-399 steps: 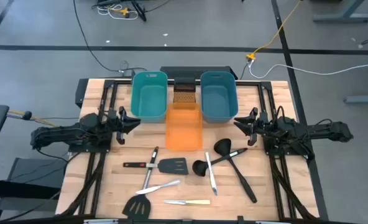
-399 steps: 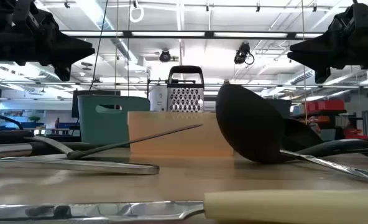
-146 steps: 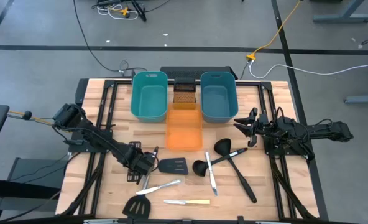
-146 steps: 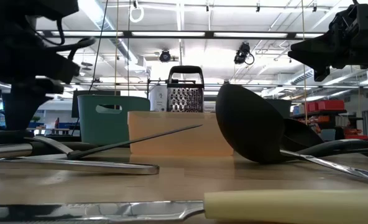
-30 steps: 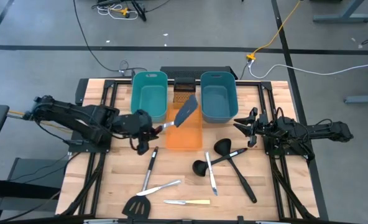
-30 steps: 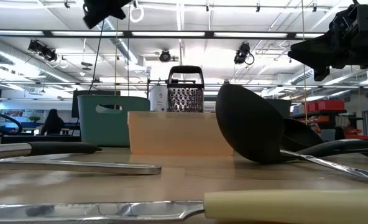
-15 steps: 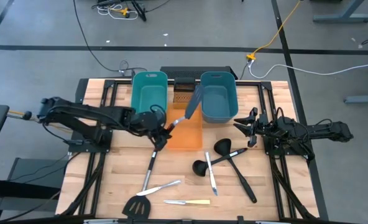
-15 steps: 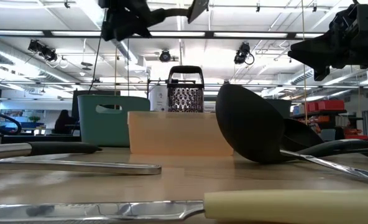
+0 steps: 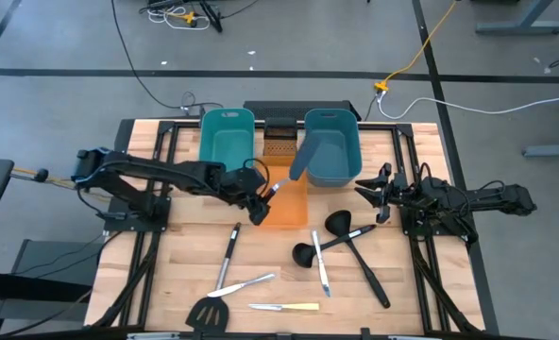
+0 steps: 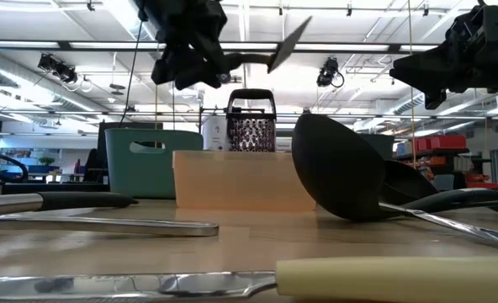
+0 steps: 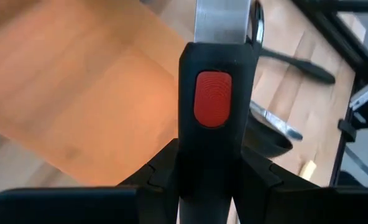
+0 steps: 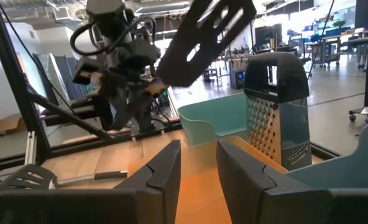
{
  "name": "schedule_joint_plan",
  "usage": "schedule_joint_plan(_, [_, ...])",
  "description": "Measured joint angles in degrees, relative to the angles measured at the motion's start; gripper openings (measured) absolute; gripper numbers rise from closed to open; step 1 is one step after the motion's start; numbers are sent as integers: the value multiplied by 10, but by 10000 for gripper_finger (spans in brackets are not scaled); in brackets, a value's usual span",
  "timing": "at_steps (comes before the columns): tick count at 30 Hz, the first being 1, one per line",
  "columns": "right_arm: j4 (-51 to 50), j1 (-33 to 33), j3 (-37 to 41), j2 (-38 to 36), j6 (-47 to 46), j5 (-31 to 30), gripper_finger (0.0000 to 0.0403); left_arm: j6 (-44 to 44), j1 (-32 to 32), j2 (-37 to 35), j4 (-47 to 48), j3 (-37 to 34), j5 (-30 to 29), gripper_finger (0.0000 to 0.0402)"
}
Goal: Pick & Place Kitchen Items
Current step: Put the top black spatula into the green bin
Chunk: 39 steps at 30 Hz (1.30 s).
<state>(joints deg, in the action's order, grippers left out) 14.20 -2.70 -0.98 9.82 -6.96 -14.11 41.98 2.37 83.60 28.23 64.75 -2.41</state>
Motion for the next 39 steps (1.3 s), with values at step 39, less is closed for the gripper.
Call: schedule_joint_plan(39, [3,0,0,0,2,-18,114,109,-42,55,25,5,89,111])
